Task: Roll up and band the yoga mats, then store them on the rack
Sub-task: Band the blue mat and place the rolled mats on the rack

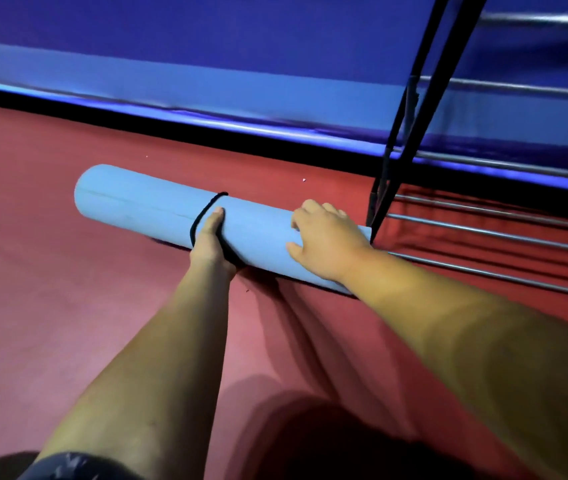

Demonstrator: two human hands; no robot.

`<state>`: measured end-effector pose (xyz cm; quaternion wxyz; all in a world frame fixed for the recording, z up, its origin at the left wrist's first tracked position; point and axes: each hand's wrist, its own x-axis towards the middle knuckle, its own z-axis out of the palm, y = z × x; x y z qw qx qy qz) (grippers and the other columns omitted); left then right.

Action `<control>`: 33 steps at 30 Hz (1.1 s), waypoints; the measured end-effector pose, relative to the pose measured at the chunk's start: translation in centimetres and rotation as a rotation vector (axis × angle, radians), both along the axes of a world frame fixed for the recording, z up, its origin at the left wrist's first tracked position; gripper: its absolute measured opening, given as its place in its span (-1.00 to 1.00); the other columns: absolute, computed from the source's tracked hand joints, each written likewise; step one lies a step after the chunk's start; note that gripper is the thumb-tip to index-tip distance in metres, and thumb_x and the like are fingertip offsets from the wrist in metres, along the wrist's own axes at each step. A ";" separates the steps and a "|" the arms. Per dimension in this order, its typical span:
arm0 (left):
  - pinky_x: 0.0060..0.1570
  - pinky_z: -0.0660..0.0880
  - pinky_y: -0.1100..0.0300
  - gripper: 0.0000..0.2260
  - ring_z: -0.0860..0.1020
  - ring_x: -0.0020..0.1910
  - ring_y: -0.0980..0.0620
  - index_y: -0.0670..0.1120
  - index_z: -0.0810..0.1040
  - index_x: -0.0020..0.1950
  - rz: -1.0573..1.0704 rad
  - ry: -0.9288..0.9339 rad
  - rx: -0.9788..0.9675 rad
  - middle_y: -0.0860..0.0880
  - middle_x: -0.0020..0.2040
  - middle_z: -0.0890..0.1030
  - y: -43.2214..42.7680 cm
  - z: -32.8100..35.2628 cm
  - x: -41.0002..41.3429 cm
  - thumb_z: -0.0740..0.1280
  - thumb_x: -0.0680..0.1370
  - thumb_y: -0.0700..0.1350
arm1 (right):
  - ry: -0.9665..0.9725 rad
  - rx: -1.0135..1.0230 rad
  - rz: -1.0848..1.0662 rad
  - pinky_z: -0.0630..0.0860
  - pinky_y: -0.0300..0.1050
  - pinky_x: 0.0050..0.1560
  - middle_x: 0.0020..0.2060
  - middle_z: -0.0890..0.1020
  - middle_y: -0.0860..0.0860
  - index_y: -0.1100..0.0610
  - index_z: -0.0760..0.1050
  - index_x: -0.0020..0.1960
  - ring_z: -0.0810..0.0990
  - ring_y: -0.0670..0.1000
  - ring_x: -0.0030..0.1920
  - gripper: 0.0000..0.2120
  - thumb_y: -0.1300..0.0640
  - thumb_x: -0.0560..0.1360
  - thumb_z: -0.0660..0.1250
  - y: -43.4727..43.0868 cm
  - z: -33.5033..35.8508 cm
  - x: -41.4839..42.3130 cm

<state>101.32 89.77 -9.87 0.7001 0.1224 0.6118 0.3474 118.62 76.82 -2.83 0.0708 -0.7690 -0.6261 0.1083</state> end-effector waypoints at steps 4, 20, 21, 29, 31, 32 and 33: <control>0.03 0.64 -0.41 0.15 0.76 0.01 -0.27 -0.06 0.55 0.41 0.130 -0.038 0.067 -0.14 0.14 0.75 4.2 -2.9 -0.4 0.81 -0.15 0.13 | -0.068 -0.117 -0.251 0.58 0.04 0.08 0.06 0.69 0.17 0.15 0.69 0.07 0.66 0.25 0.13 -0.56 -0.15 0.63 0.18 -1.3 3.1 4.1; -0.07 0.62 -0.49 0.18 0.76 -0.01 -0.29 -0.05 0.48 0.48 0.121 -0.268 0.146 -0.19 0.23 0.70 3.8 -3.7 8.4 0.84 -0.09 0.07 | 0.173 -0.006 -0.721 0.57 0.13 0.24 0.19 0.67 0.19 0.08 0.50 0.39 0.61 0.30 0.26 -0.58 -0.16 0.65 0.31 -4.2 0.4 11.2; -0.08 0.62 -0.49 0.19 0.75 0.00 -0.29 -0.05 0.47 0.49 0.119 -0.269 0.148 -0.19 0.24 0.69 3.7 -3.9 8.7 0.84 -0.09 0.08 | 0.212 0.006 -0.734 0.57 0.11 0.24 0.17 0.69 0.17 0.06 0.53 0.37 0.62 0.29 0.25 -0.61 -0.15 0.66 0.30 -4.2 0.4 11.4; -0.09 0.62 -0.51 0.20 0.75 -0.03 -0.32 -0.07 0.49 0.47 0.091 -0.238 0.125 -0.21 0.20 0.71 5.4 -5.7 10.5 0.84 -0.13 0.07 | 0.251 0.029 -0.727 0.43 -0.09 -0.01 0.08 0.69 0.16 0.14 0.60 0.15 0.63 0.23 0.11 -0.75 -0.01 0.67 0.28 -4.2 0.2 13.2; -0.09 0.61 -0.52 0.20 0.75 -0.03 -0.32 -0.07 0.50 0.47 0.074 -0.220 0.128 -0.21 0.20 0.72 6.1 -6.4 11.0 0.84 -0.14 0.07 | 0.247 0.038 -0.721 0.42 -0.10 -0.04 -0.03 0.69 0.14 0.14 0.58 0.03 0.63 0.23 0.06 -0.78 0.00 0.66 0.27 -4.2 0.2 13.0; -0.09 0.61 -0.52 0.20 0.75 -0.02 -0.33 -0.06 0.50 0.47 0.068 -0.219 0.126 -0.21 0.21 0.71 6.3 -6.6 11.3 0.84 -0.14 0.08 | 0.247 0.042 -0.712 0.42 -0.09 -0.04 -0.05 0.68 0.14 0.13 0.57 -0.01 0.63 0.24 0.07 -0.78 0.00 0.66 0.26 -4.1 0.2 12.8; -0.10 0.61 -0.53 0.21 0.75 -0.01 -0.33 -0.05 0.49 0.47 0.057 -0.218 0.125 -0.21 0.21 0.70 6.5 -6.8 11.6 0.84 -0.14 0.09 | 0.250 0.045 -0.707 0.43 -0.09 -0.03 -0.05 0.69 0.15 0.12 0.57 -0.02 0.64 0.25 0.09 -0.78 0.00 0.66 0.26 -4.1 0.2 12.6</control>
